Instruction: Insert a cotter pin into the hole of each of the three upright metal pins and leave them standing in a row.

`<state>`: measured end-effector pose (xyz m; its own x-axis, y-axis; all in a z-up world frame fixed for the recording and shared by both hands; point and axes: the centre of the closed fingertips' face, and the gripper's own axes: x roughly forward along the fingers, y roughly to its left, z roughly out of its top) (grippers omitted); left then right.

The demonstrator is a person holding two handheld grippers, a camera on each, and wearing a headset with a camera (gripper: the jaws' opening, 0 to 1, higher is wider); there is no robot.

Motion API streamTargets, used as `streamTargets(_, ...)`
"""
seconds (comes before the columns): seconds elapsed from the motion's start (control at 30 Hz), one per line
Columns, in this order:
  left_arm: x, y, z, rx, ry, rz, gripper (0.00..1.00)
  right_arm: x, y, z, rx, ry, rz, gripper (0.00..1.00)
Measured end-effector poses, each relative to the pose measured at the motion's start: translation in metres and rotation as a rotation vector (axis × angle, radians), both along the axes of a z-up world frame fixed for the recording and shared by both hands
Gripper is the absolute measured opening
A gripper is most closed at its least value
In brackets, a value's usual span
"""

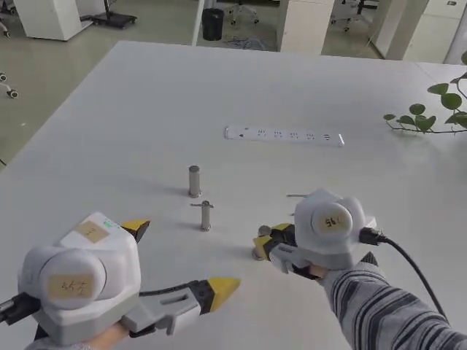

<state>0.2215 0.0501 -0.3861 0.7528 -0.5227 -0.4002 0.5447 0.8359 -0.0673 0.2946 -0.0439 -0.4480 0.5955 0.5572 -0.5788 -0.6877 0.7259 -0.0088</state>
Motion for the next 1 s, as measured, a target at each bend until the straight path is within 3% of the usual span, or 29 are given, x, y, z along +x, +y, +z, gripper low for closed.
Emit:
streamTargets(0.27, 0.001, 0.0, 0.0, 0.0, 0.003, 0.004, 0.92, -0.001, -0.003, 0.005, 0.02, 0.003, 0.008, 0.16)
streamTargets(0.33, 0.001, 0.0, 0.0, -0.001, 0.006, 0.006, 0.92, -0.003, -0.009, 0.005, 0.023, 0.027, -0.003, 0.19)
streamTargets(0.57, 0.002, -0.001, 0.001, -0.003, 0.008, 0.013, 0.93, -0.005, -0.027, 0.009, 0.013, 0.033, 0.009, 0.22)
streamTargets(0.7, 0.002, -0.001, 0.001, -0.009, 0.009, 0.02, 0.93, -0.003, -0.038, 0.01, -0.012, 0.04, 0.027, 0.22)
streamTargets(0.87, 0.002, -0.002, 0.001, -0.006, 0.01, 0.016, 0.93, 0.001, -0.051, 0.005, -0.044, 0.085, 0.044, 0.21)
streamTargets(1.0, 0.002, -0.003, 0.002, -0.005, 0.006, 0.014, 0.93, 0.009, -0.064, 0.0, -0.103, 0.112, 0.063, 0.21)
